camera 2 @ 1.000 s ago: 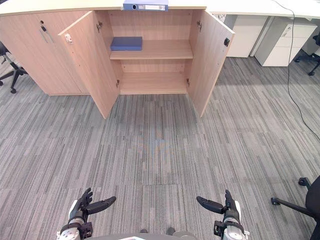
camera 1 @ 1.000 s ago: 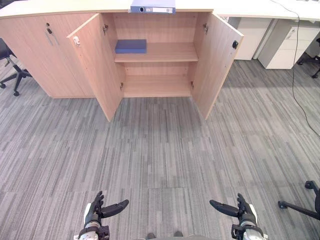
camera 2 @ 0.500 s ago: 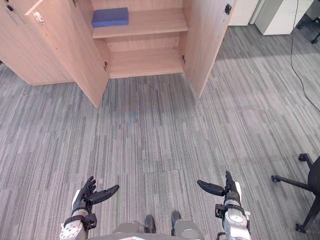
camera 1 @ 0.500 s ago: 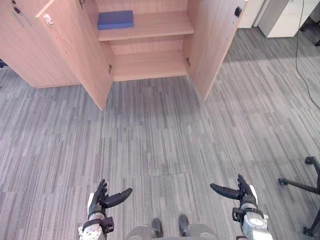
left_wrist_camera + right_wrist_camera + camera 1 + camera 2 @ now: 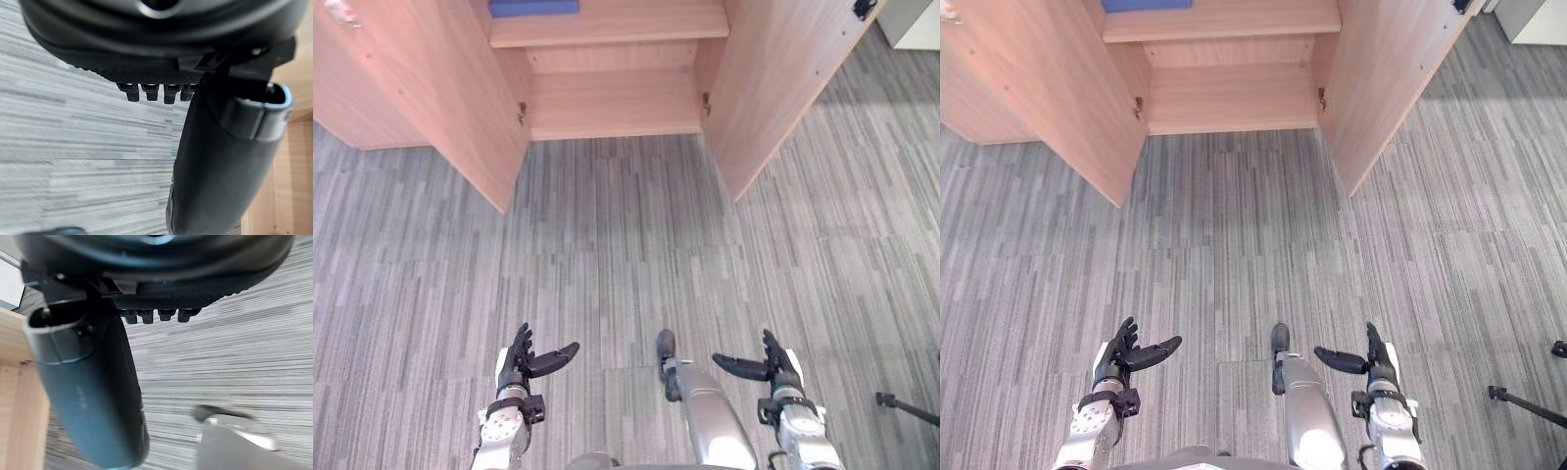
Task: Walk over to the cabinet, pick up the folder, carry it to the office cabinet, place the folder inside the office cabinet, then close the office cabinet door
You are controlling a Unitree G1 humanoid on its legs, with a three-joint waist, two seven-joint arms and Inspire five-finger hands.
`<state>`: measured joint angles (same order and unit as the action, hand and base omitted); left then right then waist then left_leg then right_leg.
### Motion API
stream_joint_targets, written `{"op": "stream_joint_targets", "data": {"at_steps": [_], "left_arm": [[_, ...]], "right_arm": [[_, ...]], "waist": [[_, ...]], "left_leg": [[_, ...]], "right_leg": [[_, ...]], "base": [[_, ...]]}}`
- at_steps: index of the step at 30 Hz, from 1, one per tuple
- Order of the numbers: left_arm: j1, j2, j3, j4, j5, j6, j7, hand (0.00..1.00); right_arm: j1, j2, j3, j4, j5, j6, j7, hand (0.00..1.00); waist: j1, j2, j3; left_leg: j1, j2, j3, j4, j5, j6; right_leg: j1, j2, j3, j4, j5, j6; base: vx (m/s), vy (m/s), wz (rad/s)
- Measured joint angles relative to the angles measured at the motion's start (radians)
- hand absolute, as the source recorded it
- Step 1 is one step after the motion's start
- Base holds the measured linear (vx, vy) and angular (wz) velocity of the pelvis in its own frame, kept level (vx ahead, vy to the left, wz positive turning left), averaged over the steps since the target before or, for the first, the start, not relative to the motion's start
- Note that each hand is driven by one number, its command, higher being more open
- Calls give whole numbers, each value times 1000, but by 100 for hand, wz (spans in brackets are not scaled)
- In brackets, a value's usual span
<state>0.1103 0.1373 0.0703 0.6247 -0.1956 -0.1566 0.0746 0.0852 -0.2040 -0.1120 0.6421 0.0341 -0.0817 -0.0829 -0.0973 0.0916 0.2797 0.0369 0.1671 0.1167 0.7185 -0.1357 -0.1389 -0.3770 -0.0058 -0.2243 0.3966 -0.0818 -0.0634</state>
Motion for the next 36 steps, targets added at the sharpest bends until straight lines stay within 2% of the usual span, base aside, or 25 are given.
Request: {"op": "stream_joint_targets", "data": {"at_steps": [2,3,5,7,9,10,11,12,14,16,17,18,20,21,23,24,25,26,27,28,29,30,32,34,36], "left_arm": [[8,2,9,0,0,-5,-9,100],[6,3,14,-1,-1,-5,-8,100],[7,3,13,-6,-1,-5,-12,100],[6,3,13,-7,0,-3,-16,100],[11,2,14,-2,0,2,-16,100],[13,2,15,1,0,2,-10,100],[14,2,15,4,0,3,-7,100],[11,4,19,13,0,4,-7,100],[-5,-7,15,11,2,7,-9,100],[4,-6,10,15,3,10,-9,100],[8,1,9,15,3,11,-7,100],[11,12,6,15,3,10,-4,100],[3,31,-2,15,3,6,2,100],[-11,40,-2,16,2,6,2,100],[-20,41,3,16,2,5,5,100],[-18,44,3,15,2,4,4,100],[-4,51,1,15,1,4,3,100],[5,51,-1,17,1,5,3,100],[-7,10,2,61,1,14,6,100],[-5,-3,-4,62,7,17,-3,100],[-3,-12,-4,59,11,16,-5,100],[0,-32,-2,60,19,18,-9,100],[16,-53,-3,47,21,17,-11,100],[22,-73,-5,44,24,17,-12,100],[24,-72,-12,32,31,17,-14,100]], "right_arm": [[-11,13,26,-2,2,-3,-3,100],[-25,22,37,-3,3,-10,-4,100],[-42,29,39,-8,7,-20,-4,100],[-63,21,36,-6,12,-23,-5,100],[-83,29,2,24,12,-22,-11,100],[-82,27,-1,40,12,-22,-20,100],[-78,26,-1,46,12,-21,-23,100],[-69,32,-2,58,12,-20,-24,100],[-57,40,-28,82,10,-15,-22,100],[-36,60,-37,103,5,-3,-25,100],[-28,67,-28,114,2,-2,-20,100],[-30,75,-8,129,2,0,-18,100],[-30,84,32,128,2,-1,-14,100],[-33,91,41,130,2,-1,-7,100],[-38,95,41,130,2,-1,-5,100],[-37,92,40,128,2,-2,-5,100],[-12,91,40,128,2,-3,-8,100],[5,90,40,128,1,-3,-9,100],[-20,61,35,156,1,5,-13,100],[-10,61,22,148,1,3,-16,100],[-7,62,15,146,2,3,-16,100],[9,64,8,143,2,3,-17,100],[45,75,5,120,3,6,-22,100],[65,78,-9,96,6,3,-27,100],[32,79,-32,93,7,0,-29,100]], "waist": [[24,-16,14],[44,-38,26],[65,-60,30],[86,-69,33],[108,-71,35],[120,-72,33],[121,-75,29],[110,-98,3],[98,-112,-7],[92,-124,-11],[79,-124,-10],[66,-120,-11],[49,-114,-12],[48,-110,-10],[47,-106,-7],[45,-113,-12],[43,-142,-29],[40,-165,-43],[47,-99,-43],[31,-101,-50],[30,-97,-48],[28,-90,-44],[45,-87,-45],[56,-90,-50],[62,-86,-53]], "left_leg": [[-149,69,47,327,-53,40],[-235,86,87,384,-85,72],[-356,80,152,279,-119,106],[-439,12,142,-67,-106,93],[-451,-50,85,-471,19,80],[-451,-59,67,-508,120,71],[-441,-70,60,-497,184,94],[-433,-104,57,-499,241,164],[-398,-138,80,-467,173,194],[-285,-168,90,-452,82,206],[-197,-178,85,-466,38,211],[-112,-177,78,-498,12,212],[-13,-162,63,-555,2,210],[27,-138,60,-576,1,208],[57,-107,59,-576,-1,203],[88,-93,58,-576,-24,164],[126,-112,56,-573,-69,100],[146,-125,52,-570,-100,78],[155,-65,45,-543,-126,61],[124,-56,22,-452,-119,49],[100,-41,18,-377,-118,42],[31,-2,18,-181,-87,12],[-40,61,42,14,-117,-1],[-93,64,80,-11,-144,28],[-124,24,77,-251,-135,33]], "right_leg": [[161,34,8,-102,-18,-14],[255,42,23,-173,-21,-17],[363,42,45,-273,-21,-17],[443,32,77,-338,-36,1],[524,16,125,-383,-67,37],[571,8,157,-396,-95,68],[589,-3,169,-395,-107,86],[583,-44,172,-358,-126,111],[505,-93,194,-133,-143,142],[423,-135,192,212,-67,249],[343,-158,176,454,-22,258],[268,-168,143,595,-80,171],[174,-159,67,580,-147,113],[115,-136,22,473,-180,95],[68,-102,-13,251,-174,97],[63,-71,-17,20,-99,93],[77,-64,28,-209,86,84],[78,-74,59,-239,256,54],[64,-35,50,-156,217,22],[65,-42,50,-117,123,27],[80,-40,41,-105,99,27],[138,-30,24,-116,58,27],[242,-7,6,-163,39,12],[304,-6,8,-213,34,11],[331,-9,41,-242,37,15]], "base": [[665,-231,-5],[668,-185,-22],[546,-103,-27],[500,-15,-42],[659,109,-72],[616,176,-83],[639,229,-55],[531,198,-10],[775,276,-3],[683,225,-8],[586,135,5],[565,100,10],[512,-1,22],[488,-66,24],[494,-135,24],[637,-199,42],[559,-192,46],[554,-209,28],[506,-203,33],[474,-199,25],[439,-212,51],[432,-228,36],[444,-195,19],[341,-91,-9],[323,-8,-41]]}}
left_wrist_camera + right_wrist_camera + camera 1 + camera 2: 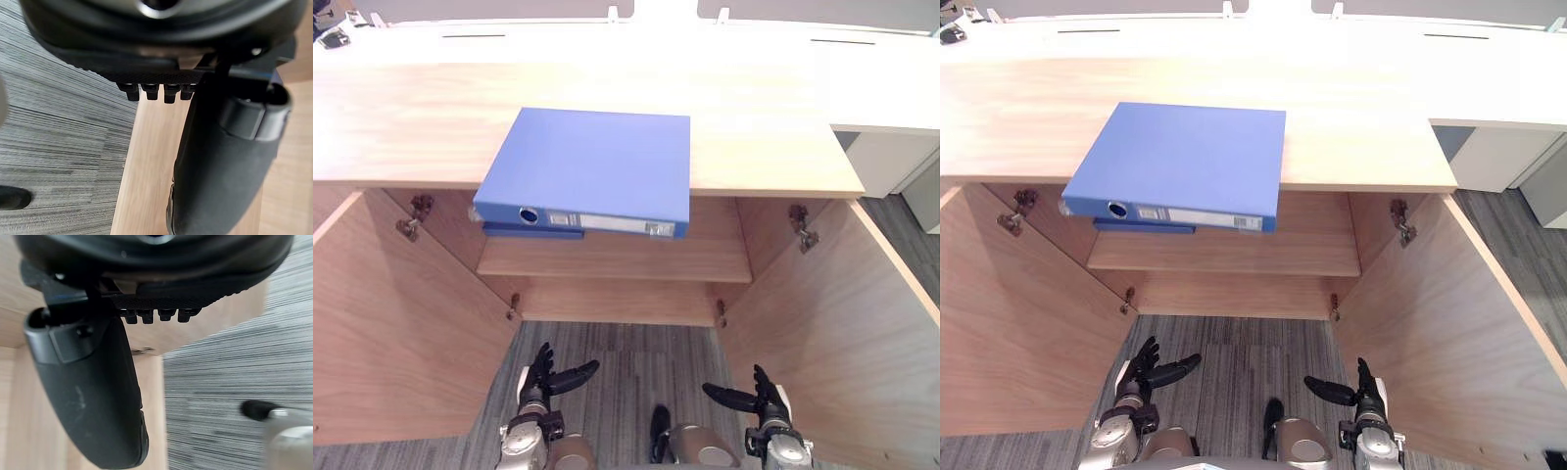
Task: Walk over to the cabinet, pick up the folder, carry it to the office cabinet, place the folder inside the office cabinet, then close the office cabinet door
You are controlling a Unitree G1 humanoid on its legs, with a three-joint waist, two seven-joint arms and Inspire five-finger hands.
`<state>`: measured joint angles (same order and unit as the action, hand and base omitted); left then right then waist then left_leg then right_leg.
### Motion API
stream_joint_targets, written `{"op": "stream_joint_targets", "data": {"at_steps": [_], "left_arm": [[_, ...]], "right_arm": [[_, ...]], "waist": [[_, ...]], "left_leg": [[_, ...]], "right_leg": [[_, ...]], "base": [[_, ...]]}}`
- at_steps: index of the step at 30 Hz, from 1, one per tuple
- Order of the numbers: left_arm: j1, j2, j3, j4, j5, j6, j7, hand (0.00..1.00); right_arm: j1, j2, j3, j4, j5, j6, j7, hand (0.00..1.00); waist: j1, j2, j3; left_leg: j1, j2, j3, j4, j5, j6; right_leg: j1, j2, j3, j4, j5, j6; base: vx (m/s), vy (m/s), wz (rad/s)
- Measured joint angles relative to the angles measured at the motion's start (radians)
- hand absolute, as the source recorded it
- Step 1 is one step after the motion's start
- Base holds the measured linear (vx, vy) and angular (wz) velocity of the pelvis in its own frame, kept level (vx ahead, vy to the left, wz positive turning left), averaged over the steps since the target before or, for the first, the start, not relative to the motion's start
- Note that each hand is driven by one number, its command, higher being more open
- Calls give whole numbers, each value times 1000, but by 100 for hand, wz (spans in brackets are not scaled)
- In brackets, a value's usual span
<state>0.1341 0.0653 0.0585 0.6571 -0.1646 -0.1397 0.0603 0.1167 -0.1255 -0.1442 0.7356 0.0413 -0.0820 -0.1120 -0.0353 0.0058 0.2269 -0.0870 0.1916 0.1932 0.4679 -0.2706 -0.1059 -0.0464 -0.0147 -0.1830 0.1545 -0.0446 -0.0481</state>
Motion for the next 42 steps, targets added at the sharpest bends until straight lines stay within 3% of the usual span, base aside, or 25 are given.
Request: {"op": "stream_joint_targets", "data": {"at_steps": [1,2,3,6,10,15,21,26,30,34,42], "left_arm": [[-1,1,0,0,0,0,0,100],[-3,1,-1,-2,0,0,0,100],[1,2,-8,-20,0,2,1,100],[26,25,-9,-121,11,1,2,100],[59,71,2,-284,32,-6,18,100],[126,71,26,-514,72,-24,36,100],[239,50,27,-772,190,-73,117,100],[254,51,27,-918,292,-90,172,100],[265,103,30,-1055,441,-108,210,100],[248,163,14,-1091,605,-129,227,100],[150,326,-93,-1056,720,-132,219,100]], "right_arm": [[-6,0,-5,0,0,-1,0,100],[-8,-3,-11,0,2,-3,-1,100],[-1,-5,-25,1,3,-3,0,100],[41,9,-32,8,6,-2,-3,100],[56,15,-36,42,8,-1,1,100],[52,20,-44,43,8,-3,2,100],[53,21,-44,44,7,-28,-1,100],[52,12,-13,59,3,-38,-1,100],[75,8,5,82,-6,-41,-2,100],[91,0,28,101,-8,-41,-2,100],[94,-5,66,102,-28,-42,12,100]], "waist": [[2,3,-2],[4,13,-7],[-2,31,-13],[-4,11,-35],[-3,13,-37],[5,17,-42],[24,28,-65],[35,37,-84],[35,37,-97],[18,37,-119],[-8,36,-119]], "left_leg": [[1,-8,-2,-69,19,2],[3,-19,-6,-191,96,5],[4,-23,-13,-264,218,19],[56,-72,-3,-349,232,38],[100,-110,-7,-400,240,49],[124,-125,-38,-431,248,60],[151,-131,-66,-472,277,62],[166,-135,-87,-517,301,58],[173,-133,-97,-534,315,50],[183,-134,-89,-534,323,57],[212,-127,-44,-540,309,54]], "right_leg": [[1,0,10,-2,0,1],[4,3,22,-8,-4,12],[17,17,28,-16,-11,25],[35,-25,43,-42,-19,61],[76,-52,37,-76,-20,81],[104,-59,12,-86,-20,82],[128,-59,-11,-91,-20,82],[133,-60,-17,-92,-35,99],[134,-55,-18,-95,-37,103],[144,-49,-7,-99,-23,92],[148,-41,38,-104,-18,88]], "base": [[264,67,-50],[244,122,-34],[232,137,-29],[189,141,2],[109,105,8],[28,23,17],[-48,-12,13],[-111,-19,12],[-51,-10,7],[48,-8,-6],[1,-1,-17]]}}
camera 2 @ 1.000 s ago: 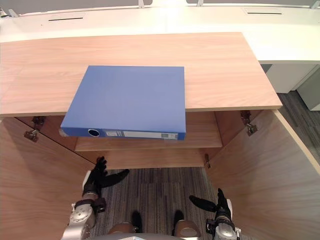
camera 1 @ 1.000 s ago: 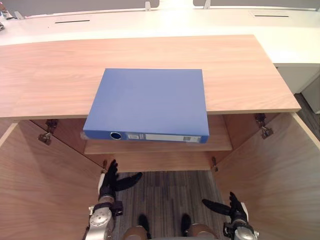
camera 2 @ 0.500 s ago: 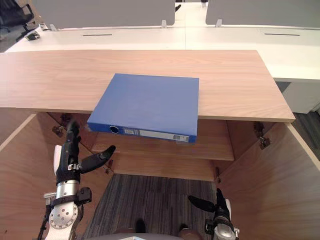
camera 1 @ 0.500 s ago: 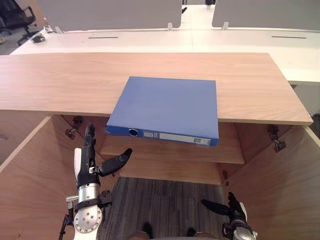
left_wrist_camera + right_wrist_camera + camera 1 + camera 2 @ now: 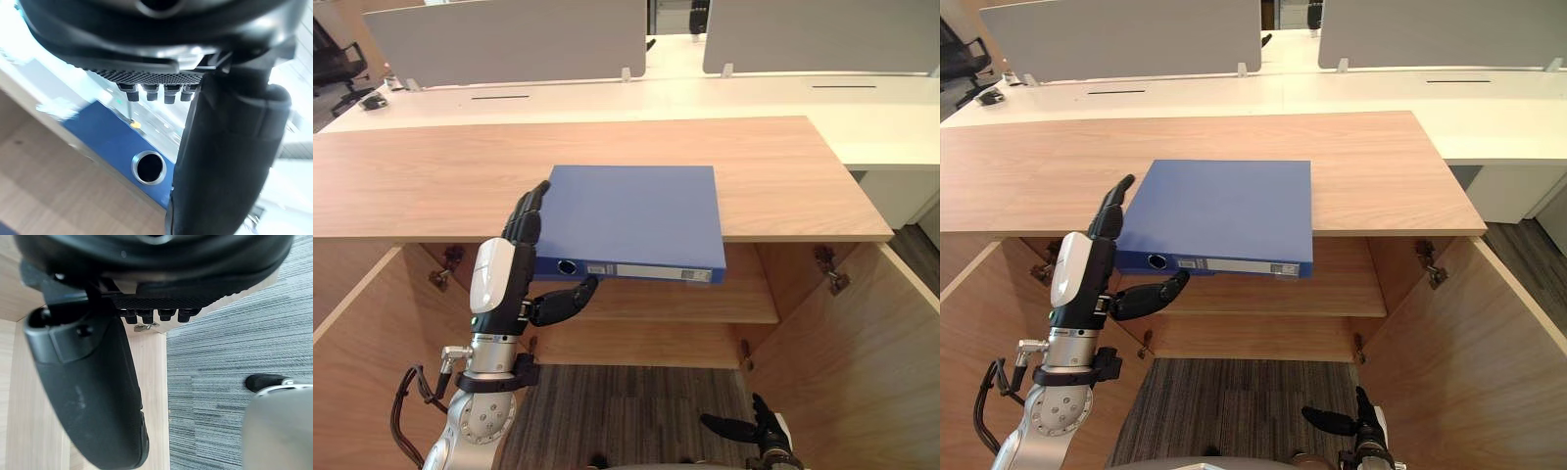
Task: Walk over to the cabinet, pick up the folder, carry it to the office cabinet, place the folder inside the office cabinet, then close the office cabinet door
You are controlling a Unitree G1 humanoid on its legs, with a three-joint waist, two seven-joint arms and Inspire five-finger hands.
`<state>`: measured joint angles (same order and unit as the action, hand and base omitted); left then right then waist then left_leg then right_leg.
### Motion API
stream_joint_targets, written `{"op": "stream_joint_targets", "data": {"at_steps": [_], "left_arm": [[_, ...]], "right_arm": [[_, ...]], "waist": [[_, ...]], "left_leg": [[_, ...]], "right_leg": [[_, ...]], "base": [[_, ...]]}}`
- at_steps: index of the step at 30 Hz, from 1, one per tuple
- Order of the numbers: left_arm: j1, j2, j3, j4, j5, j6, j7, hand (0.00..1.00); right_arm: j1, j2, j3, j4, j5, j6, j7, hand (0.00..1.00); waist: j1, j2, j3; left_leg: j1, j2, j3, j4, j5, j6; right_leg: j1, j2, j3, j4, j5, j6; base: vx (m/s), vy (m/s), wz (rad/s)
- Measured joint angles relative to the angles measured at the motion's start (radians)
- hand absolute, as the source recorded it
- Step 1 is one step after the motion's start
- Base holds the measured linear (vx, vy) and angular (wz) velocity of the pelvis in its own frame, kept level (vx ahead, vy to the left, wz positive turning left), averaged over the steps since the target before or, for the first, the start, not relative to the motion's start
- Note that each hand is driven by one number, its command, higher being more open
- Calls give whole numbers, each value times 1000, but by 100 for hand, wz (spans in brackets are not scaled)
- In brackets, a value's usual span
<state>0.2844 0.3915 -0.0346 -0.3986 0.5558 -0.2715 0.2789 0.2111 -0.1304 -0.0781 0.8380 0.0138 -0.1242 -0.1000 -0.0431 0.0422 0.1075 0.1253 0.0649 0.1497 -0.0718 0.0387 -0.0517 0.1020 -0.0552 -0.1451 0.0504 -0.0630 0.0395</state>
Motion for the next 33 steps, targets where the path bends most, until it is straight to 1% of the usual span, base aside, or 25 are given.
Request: {"op": "stream_joint_targets", "data": {"at_steps": [3,4,5,9,13,18,20,22,24,25,26,28,29,31,32,33], "left_arm": [[-64,63,-34,58,38,2,-18,100],[-69,69,-36,63,47,2,-23,100],[-72,78,-39,67,59,2,-28,0],[-113,113,-41,101,130,8,-35,0],[-158,120,-34,103,165,17,-31,0],[-214,139,-22,86,205,10,-6,0],[-220,136,-10,81,207,7,-7,0],[-202,120,-11,74,183,7,-9,0],[-163,76,-15,36,155,4,-18,0],[-139,29,-28,-12,112,2,-28,0],[-134,20,-33,-21,101,2,-31,0],[-93,-31,-72,-84,32,-13,-56,0],[-86,-41,-82,-99,7,-16,-62,0],[-60,-85,-112,-160,-112,-33,-84,0],[-57,-96,-118,-169,-157,-40,-89,0],[-45,-115,-125,-194,-252,-44,-93,0]], "right_arm": [[2,-9,7,0,0,0,7,100],[1,-10,7,0,0,0,9,100],[0,-10,7,0,0,0,11,100],[-3,-13,9,0,0,0,15,100],[-4,-14,9,0,1,0,17,100],[-8,-17,10,-5,1,0,18,100],[-6,-16,9,-20,5,0,17,100],[-2,-16,8,-60,10,0,16,100],[7,-13,4,-141,37,0,12,100],[30,-4,-5,-236,45,-1,10,100],[35,-1,-7,-258,47,-1,9,100],[58,28,-16,-416,85,-8,6,100],[65,38,-19,-456,96,-14,6,100],[96,79,-25,-644,153,-26,12,100],[106,88,-26,-690,169,-34,15,100],[126,102,-27,-787,200,-45,19,100]], "waist": [[-7,1,-2],[-10,1,-4],[-14,0,-5],[-25,1,-6],[-26,1,-14],[-28,1,-27],[-28,1,-27],[-27,1,-27],[-28,0,-27],[-28,-1,-26],[-28,-1,-26],[-28,-2,-26],[-28,-2,-26],[-28,-3,-26],[-28,-3,-26],[-30,-4,-25]], "left_leg": [[8,1,12,-15,3,1],[6,1,14,-16,3,1],[4,1,20,-16,3,1],[-2,-3,35,-16,-1,2],[-3,-6,44,-16,-7,4],[-3,-8,55,-16,-10,7],[-3,-8,63,-16,-10,6],[-5,-7,78,-16,-12,6],[-9,-8,91,-16,-14,7],[-11,-9,91,-16,-14,9],[-11,-10,92,-16,-14,9],[-10,-10,96,-15,-16,11],[-10,-10,97,-15,-16,12],[-7,-10,103,-15,-18,13],[-6,-10,104,-15,-19,14],[-5,-9,107,-15,-21,14]], "right_leg": [[-8,3,11,-5,4,-1],[-12,3,14,-6,4,-1],[-16,3,20,-8,6,-1],[-17,4,34,-37,22,1],[-17,3,43,-52,30,3],[-15,2,59,-71,43,5],[-19,2,68,-72,46,6],[-27,3,83,-72,50,6],[-34,3,94,-72,55,9],[-36,2,96,-71,56,10],[-36,2,96,-71,56,10],[-37,1,101,-71,57,10],[-37,2,101,-71,57,10],[-38,3,108,-70,57,10],[-38,3,109,-70,57,10],[-38,3,113,-70,57,11]], "base": [[-8,-3,-13],[-5,7,-13],[10,13,-17],[25,9,-12],[16,5,-8],[-6,-1,-8],[-28,-5,-13],[-28,-1,-23],[-7,1,-17],[9,-1,-5],[0,0,0],[2,-2,-5],[-4,-9,-5],[-10,-17,-7],[-12,-15,-9],[-11,-11,-8]]}}
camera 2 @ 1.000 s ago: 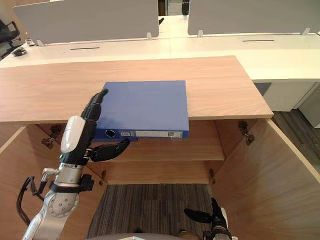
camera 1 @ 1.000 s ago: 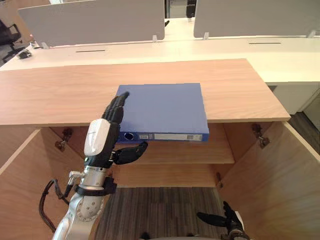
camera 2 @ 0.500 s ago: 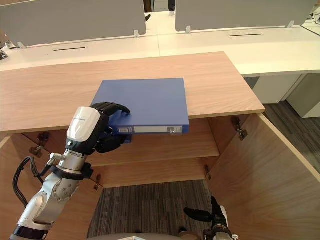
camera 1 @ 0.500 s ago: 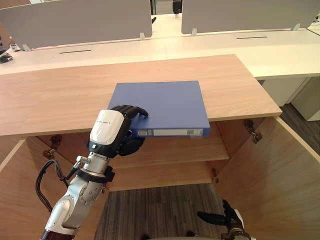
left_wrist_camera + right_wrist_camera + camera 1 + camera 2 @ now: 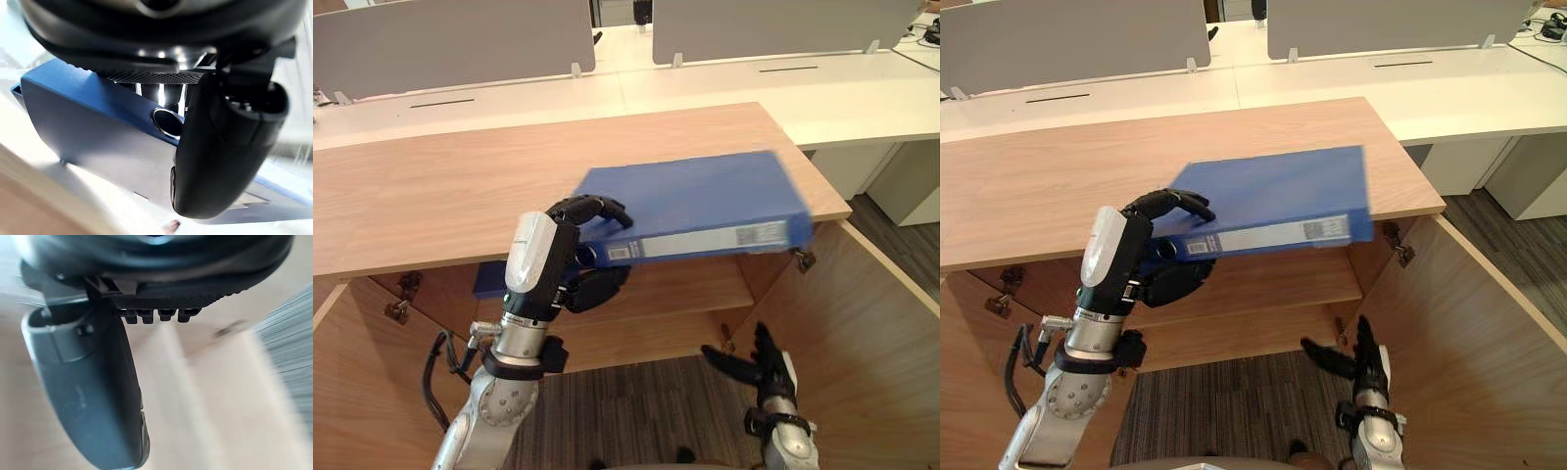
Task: Walk over to the cabinet, pick up the folder, carry it to the office cabinet, place the folder inside the office cabinet, then close the office cabinet door
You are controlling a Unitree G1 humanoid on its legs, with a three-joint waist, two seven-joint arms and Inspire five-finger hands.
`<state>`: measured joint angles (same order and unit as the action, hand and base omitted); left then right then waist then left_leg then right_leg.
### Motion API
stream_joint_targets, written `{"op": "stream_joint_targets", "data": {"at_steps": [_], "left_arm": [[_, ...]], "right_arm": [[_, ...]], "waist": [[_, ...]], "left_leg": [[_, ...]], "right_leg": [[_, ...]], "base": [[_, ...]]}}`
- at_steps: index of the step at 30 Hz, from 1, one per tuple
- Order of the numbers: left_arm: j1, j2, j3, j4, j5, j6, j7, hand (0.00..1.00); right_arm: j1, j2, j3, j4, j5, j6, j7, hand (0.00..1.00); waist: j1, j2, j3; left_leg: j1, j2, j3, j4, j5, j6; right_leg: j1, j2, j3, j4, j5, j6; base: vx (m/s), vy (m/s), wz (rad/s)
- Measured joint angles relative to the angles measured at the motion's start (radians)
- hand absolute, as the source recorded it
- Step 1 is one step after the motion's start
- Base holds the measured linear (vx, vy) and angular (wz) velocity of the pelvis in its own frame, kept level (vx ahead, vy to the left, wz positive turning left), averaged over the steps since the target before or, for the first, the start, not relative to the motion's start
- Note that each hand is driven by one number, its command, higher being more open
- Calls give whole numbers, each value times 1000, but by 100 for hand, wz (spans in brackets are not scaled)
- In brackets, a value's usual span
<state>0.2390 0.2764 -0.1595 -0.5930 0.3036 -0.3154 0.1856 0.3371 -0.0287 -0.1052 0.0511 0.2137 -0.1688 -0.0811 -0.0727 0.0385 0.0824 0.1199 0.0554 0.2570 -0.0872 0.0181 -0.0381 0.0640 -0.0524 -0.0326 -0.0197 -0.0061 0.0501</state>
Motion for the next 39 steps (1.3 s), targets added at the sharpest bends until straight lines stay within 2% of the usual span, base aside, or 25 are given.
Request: {"op": "stream_joint_targets", "data": {"at_steps": [6,11,17,21,26,27,30,35,39], "left_arm": [[53,-73,6,-68,-472,-6,-76,0],[88,-85,4,-71,-779,25,-169,0],[88,-51,-31,-63,-953,62,-251,0],[90,25,-48,-10,-1061,94,-338,0],[103,127,-63,55,-1143,122,-374,0],[107,146,-64,66,-1160,128,-378,0],[107,188,-63,93,-1175,132,-387,0],[106,226,-43,126,-1187,127,-389,0],[106,239,-18,140,-1165,125,-388,0]], "right_arm": [[38,16,-45,-382,116,-39,17,100],[-14,-24,-37,-540,157,-78,42,100],[-147,-168,12,-551,157,-88,69,100],[-238,-310,71,-488,159,-90,93,100],[-284,-464,126,-376,198,-90,138,100],[-291,-503,145,-363,199,-89,148,0],[-317,-580,185,-327,201,-89,170,0],[-349,-654,234,-270,273,-87,206,0],[-352,-667,247,-251,285,-79,210,0]], "waist": [[0,-9,6],[1,-11,7],[5,-22,14],[6,-22,14],[9,-21,13],[10,-21,13],[9,-21,13],[18,-21,13],[29,-20,13]], "left_leg": [[3,1,19,13,-17,0],[3,2,39,25,-27,0],[4,2,38,26,-27,0],[5,1,36,27,-27,1],[4,1,27,27,-26,2],[3,1,24,27,-25,2],[2,1,13,26,-24,3],[1,-1,-3,26,-20,4],[-4,-4,-13,22,-15,6]], "right_leg": [[-1,0,19,2,0,1],[-6,1,36,2,1,3],[-6,0,36,6,2,5],[-2,-1,34,8,3,6],[2,-2,24,8,3,7],[2,-2,22,7,3,7],[6,-3,12,7,3,7],[11,-6,-2,7,3,7],[11,-9,-13,7,3,7]], "base": [[-10,-8,-9],[1,-10,-12],[0,0,0],[-18,-11,1],[-28,-27,6],[-13,-21,5],[-14,-24,9],[-20,-22,10],[-27,-19,8]]}}
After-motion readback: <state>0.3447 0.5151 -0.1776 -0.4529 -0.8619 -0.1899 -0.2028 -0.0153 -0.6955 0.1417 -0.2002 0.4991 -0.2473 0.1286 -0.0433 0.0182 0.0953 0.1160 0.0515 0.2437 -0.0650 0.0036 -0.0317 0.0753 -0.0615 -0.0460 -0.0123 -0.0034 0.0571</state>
